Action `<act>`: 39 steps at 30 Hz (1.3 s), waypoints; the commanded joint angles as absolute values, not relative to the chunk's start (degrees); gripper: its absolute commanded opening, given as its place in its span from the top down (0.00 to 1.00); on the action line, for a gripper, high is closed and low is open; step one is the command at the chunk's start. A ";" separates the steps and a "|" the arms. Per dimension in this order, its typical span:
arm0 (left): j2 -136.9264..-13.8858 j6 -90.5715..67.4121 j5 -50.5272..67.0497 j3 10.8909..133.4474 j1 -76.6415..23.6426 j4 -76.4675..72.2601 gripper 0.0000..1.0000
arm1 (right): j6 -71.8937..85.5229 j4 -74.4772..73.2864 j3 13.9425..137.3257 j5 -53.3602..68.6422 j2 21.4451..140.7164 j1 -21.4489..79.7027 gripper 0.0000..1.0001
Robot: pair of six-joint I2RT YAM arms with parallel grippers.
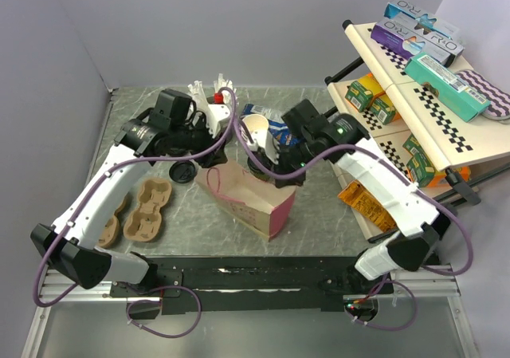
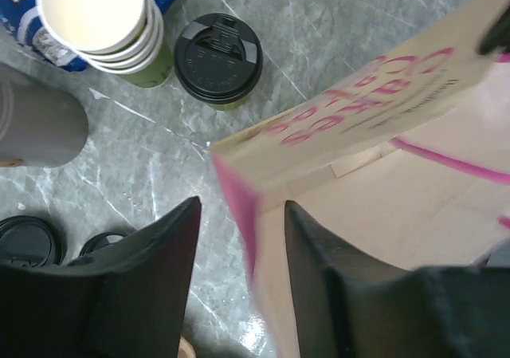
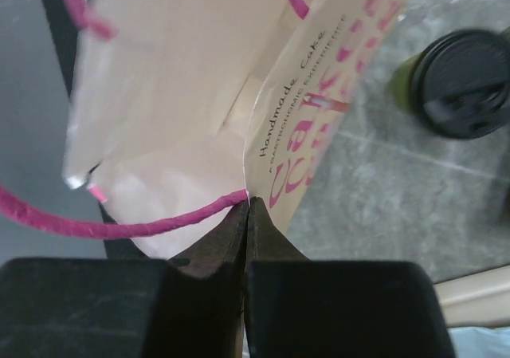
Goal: Pack the takeout coffee
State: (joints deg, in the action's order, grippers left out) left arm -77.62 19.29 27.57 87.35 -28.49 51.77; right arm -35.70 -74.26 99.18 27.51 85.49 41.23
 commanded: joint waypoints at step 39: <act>-74.27 16.61 21.27 85.69 -21.45 41.31 0.36 | -44.02 -88.67 90.17 27.84 64.07 18.98 1.00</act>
